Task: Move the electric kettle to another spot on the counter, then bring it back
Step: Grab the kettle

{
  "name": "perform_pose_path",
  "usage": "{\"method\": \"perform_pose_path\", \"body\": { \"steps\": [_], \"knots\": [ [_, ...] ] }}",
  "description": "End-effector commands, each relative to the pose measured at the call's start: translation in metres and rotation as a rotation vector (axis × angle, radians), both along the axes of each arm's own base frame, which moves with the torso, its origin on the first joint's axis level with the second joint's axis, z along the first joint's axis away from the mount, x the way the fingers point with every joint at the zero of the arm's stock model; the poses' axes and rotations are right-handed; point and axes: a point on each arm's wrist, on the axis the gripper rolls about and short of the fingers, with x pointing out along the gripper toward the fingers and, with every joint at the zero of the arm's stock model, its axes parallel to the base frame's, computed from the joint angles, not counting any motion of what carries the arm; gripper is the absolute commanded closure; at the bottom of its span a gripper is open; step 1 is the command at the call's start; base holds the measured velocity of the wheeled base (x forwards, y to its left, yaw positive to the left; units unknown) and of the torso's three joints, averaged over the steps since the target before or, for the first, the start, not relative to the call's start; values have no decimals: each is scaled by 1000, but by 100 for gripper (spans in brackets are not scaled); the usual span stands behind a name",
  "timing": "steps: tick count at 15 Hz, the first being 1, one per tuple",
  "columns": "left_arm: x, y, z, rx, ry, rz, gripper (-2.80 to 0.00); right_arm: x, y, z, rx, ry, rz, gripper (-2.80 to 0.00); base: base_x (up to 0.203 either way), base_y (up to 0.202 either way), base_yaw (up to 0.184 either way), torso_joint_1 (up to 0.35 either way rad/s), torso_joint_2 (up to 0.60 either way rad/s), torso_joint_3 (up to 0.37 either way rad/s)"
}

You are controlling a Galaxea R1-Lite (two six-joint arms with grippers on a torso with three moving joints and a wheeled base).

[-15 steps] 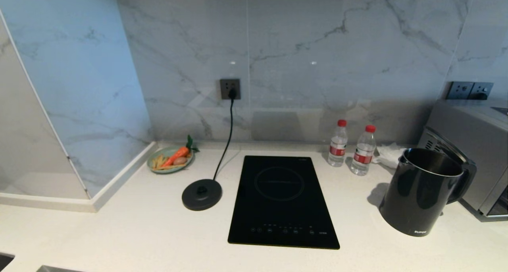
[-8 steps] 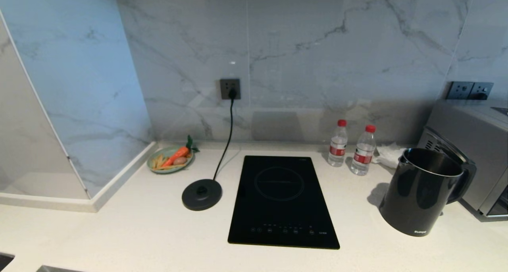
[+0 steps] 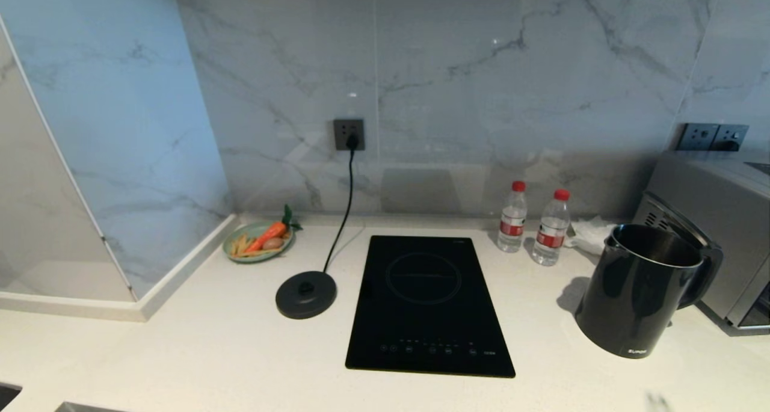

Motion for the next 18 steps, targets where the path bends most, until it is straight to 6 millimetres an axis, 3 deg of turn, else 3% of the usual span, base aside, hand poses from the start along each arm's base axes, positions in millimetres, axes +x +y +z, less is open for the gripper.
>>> {"method": "perform_pose_path", "body": {
  "steps": [1,5,8,12,18],
  "knots": [
    [0,0,0,0,-1,0,0,43,-41,0,55,87,-96,0,0,0,0,0,0,0],
    [0,0,0,0,2,0,0,69,-107,-4,170,119,-35,0,0,0,0,0,0,0],
    [0,0,0,0,0,0,0,82,-133,0,283,75,80,0,0,0,0,0,0,0],
    [0,0,0,0,0,0,0,100,-121,3,308,76,202,0,0,0,0,0,0,0],
    [0,0,0,0,0,1,0,159,-96,-7,471,115,383,0,0,0,0,0,0,0]
  ]
}}
